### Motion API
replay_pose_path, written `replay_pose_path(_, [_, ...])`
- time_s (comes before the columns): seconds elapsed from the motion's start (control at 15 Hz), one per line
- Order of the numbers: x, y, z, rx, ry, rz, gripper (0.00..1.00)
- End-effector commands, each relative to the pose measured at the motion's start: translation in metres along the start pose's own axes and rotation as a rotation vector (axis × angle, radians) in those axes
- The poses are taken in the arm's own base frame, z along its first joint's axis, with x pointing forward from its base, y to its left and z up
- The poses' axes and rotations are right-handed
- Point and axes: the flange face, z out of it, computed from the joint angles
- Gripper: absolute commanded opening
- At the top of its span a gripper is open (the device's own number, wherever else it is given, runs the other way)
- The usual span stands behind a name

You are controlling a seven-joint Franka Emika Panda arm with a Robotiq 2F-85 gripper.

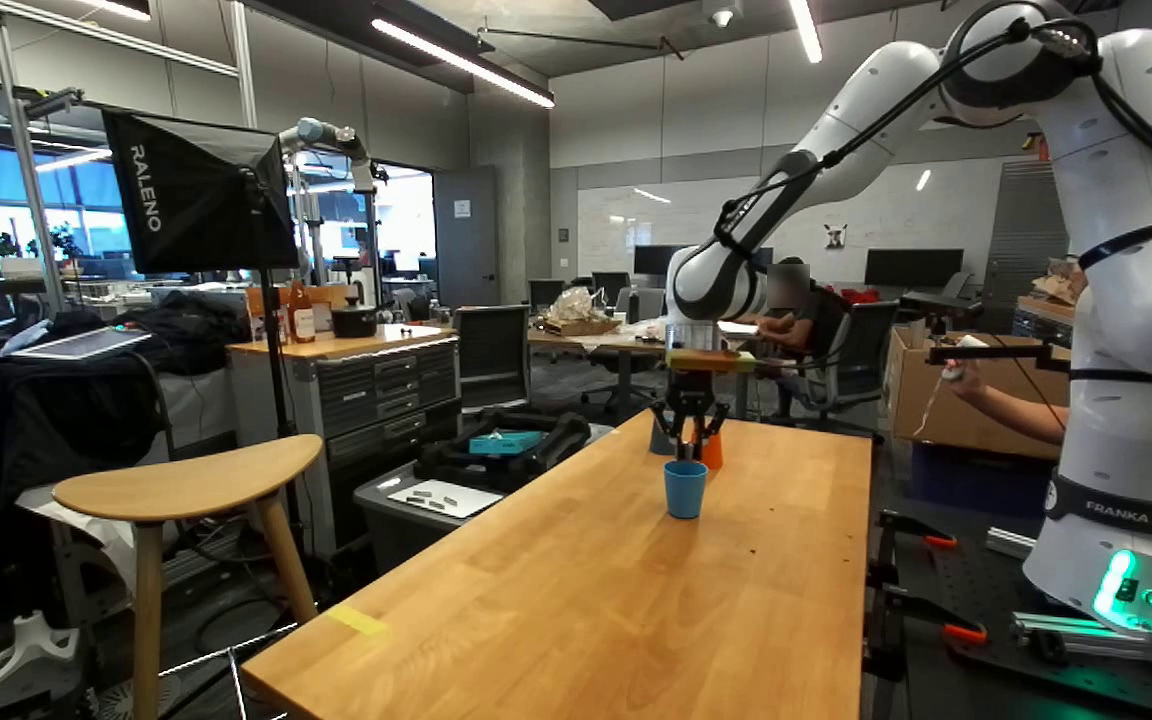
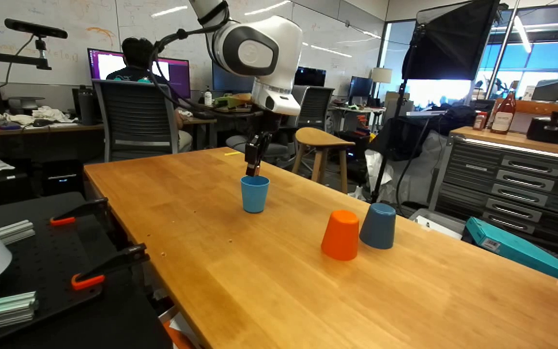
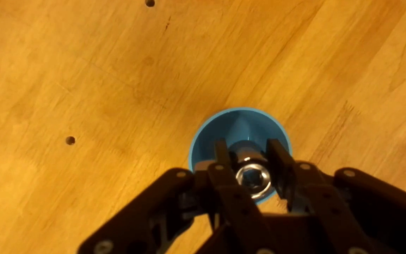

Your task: Put the silver object in the light blue cup

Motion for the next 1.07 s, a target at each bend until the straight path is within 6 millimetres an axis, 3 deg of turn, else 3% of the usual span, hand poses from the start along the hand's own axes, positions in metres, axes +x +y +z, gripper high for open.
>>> replay_pose_path(0.0, [0.017,-0.015,0.014,0.012,0.003,0.033,0.13])
replay_pose_path(0.2, [0.021,-0.018,0.024,0.000,-0.013,0.038,0.15])
replay_pose_path(0.27, [0.021,-0.019,0.025,-0.007,-0.022,0.040,0.43])
replay_pose_path(0.33, [0.021,-0.019,0.027,-0.008,-0.029,0.039,0.57])
replay_pose_path(0.4, [0.021,-0.019,0.027,-0.009,-0.032,0.039,0.63])
replay_pose_path(0.47, [0.020,-0.019,0.026,-0.009,-0.029,0.033,0.25])
replay_pose_path(0.6, [0.023,-0.016,0.021,-0.004,-0.031,0.028,0.25])
replay_pose_path(0.8, [0.021,-0.012,0.005,0.005,-0.044,0.015,0.04])
replay_pose_path(1.0, [0.007,-0.004,-0.020,-0.062,-0.057,-0.078,0.06])
